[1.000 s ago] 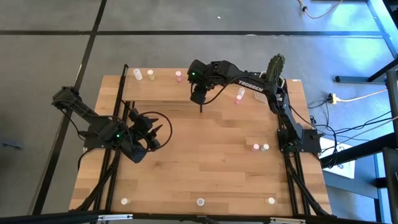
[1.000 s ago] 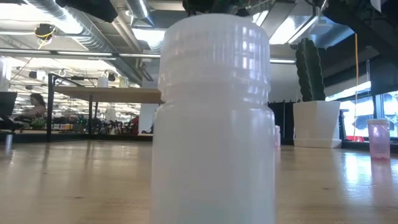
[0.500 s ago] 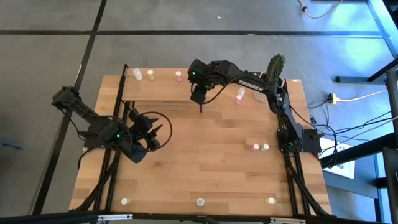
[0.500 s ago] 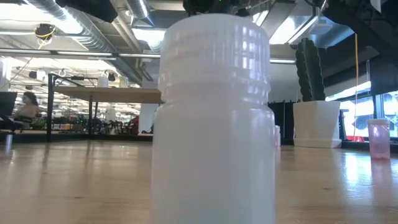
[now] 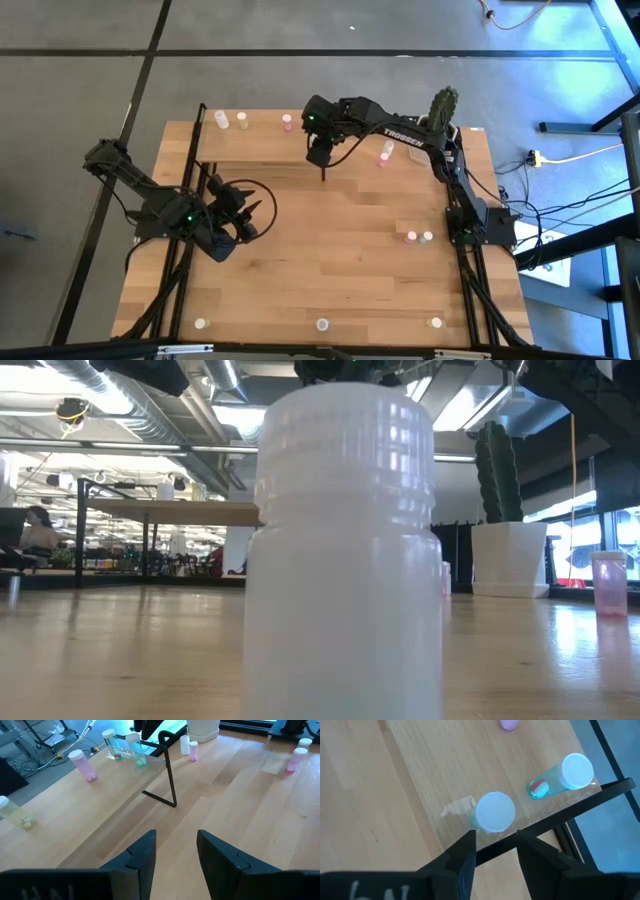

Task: Pick and place medicine bottles onto shelf by color
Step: Put the left green pill bottle on the shelf and align it with the other green pill bottle

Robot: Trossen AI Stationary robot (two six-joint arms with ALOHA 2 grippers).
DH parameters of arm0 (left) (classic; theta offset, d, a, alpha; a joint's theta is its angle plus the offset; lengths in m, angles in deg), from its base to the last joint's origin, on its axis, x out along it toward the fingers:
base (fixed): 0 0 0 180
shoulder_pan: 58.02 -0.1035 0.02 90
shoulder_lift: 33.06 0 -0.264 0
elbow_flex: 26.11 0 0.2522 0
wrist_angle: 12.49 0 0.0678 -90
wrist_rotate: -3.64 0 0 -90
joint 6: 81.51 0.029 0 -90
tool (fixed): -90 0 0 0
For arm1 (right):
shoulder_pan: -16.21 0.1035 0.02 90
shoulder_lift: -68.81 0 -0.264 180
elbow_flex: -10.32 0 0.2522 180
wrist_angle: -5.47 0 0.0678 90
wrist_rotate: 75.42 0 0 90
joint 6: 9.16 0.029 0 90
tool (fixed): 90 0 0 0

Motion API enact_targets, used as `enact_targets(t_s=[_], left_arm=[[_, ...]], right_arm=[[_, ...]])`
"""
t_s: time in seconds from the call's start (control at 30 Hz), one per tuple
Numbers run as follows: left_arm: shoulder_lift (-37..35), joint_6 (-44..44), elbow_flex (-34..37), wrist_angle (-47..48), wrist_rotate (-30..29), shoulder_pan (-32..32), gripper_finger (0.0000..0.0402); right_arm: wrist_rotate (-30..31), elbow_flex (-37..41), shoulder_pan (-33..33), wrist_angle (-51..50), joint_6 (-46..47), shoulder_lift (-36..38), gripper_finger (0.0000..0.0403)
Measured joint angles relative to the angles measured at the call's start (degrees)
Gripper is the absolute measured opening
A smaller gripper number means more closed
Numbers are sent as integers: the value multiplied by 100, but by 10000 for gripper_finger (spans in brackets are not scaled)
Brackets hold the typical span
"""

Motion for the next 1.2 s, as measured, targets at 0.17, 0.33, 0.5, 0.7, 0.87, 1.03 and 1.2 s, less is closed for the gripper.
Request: enact_targets(t_s=[0.17,0.33,0.5,0.7,0.87,1.03,1.2], left_arm=[[0,0,0,0,0,0,135],[0,0,0,1,0,-1,135],[0,0,0,2,0,0,135],[2,0,0,26,2,0,135],[2,0,0,26,1,-1,135],[2,0,0,31,0,0,135],[2,2,0,49,0,-1,135]], right_arm=[[2,0,0,-2,18,0,141],[2,-107,0,-35,6,12,141],[35,-95,2,-105,-2,179,141],[-23,-92,82,-208,-197,427,141],[-904,-76,242,-248,-934,443,139],[-1169,-61,308,-186,-1335,356,109],[-1163,19,286,158,-1506,253,49]])
